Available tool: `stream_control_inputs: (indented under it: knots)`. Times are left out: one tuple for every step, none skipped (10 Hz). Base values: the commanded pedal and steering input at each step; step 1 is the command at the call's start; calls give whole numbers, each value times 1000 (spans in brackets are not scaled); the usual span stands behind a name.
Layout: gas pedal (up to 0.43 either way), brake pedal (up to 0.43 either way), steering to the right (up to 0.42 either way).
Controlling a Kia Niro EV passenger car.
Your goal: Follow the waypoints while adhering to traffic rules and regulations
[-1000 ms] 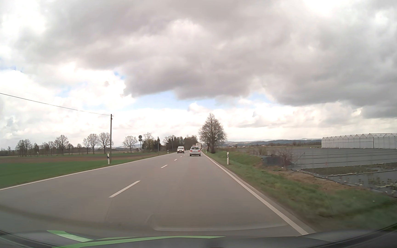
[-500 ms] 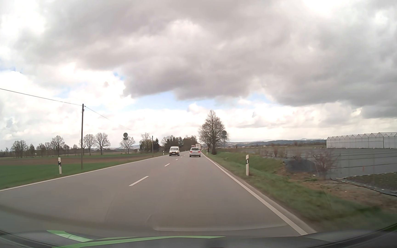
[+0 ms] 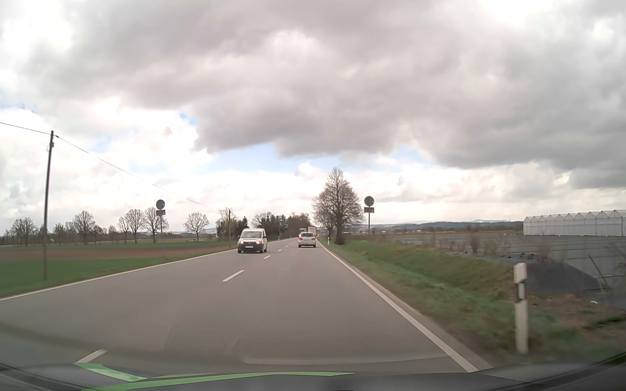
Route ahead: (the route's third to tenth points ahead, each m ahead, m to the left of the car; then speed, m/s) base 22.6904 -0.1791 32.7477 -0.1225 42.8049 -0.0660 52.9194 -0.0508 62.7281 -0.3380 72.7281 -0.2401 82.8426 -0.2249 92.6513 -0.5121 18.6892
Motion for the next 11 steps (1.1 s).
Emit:
stream_control_inputs:
  knots:
    - [118,0,-1]
    - [118,0,-2]
    - [118,0,-2]
    - [118,0,-3]
    - [118,0,-3]
    - [130,0,-3]
    - [130,0,-3]
    - [138,0,-4]
    - [138,0,-3]
    - [150,0,-3]
    - [157,0,-3]
